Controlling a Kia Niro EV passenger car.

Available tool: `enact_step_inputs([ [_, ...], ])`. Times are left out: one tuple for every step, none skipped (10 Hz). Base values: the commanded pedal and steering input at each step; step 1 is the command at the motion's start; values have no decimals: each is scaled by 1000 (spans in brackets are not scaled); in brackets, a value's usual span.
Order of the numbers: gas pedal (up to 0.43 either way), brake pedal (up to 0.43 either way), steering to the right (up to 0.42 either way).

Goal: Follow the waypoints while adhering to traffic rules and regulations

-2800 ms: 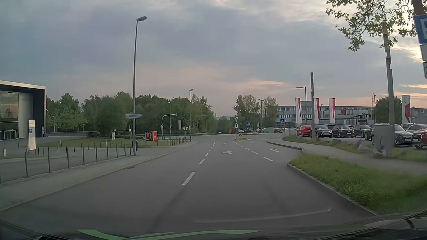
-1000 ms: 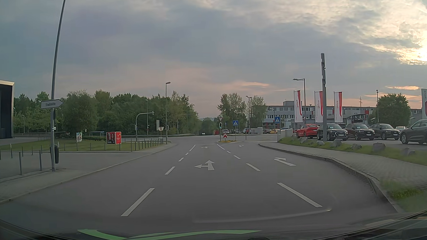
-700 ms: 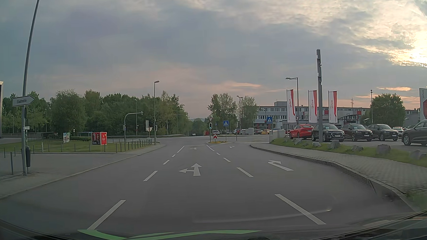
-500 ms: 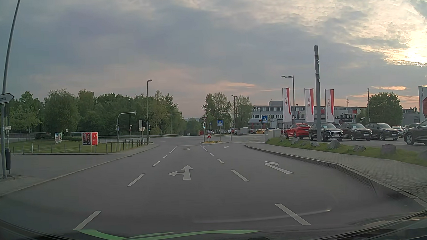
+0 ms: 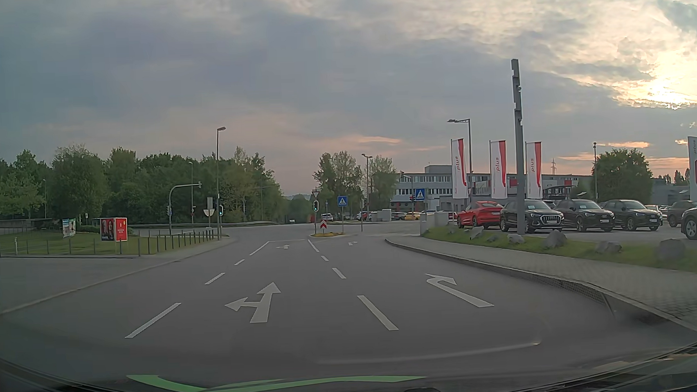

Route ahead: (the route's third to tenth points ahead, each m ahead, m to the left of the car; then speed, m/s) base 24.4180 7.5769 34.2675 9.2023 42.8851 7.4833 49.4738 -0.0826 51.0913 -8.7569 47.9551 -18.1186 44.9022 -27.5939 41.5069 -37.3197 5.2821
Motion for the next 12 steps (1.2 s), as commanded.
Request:
enact_step_inputs([
  [28,0,19],
  [28,0,14],
  [39,0,10],
  [39,0,6],
  [39,0,2],
  [39,0,-2],
  [39,0,-6],
  [39,0,-9],
  [39,0,-11],
  [39,0,-18],
  [39,0,-23],
  [39,0,-26],
])
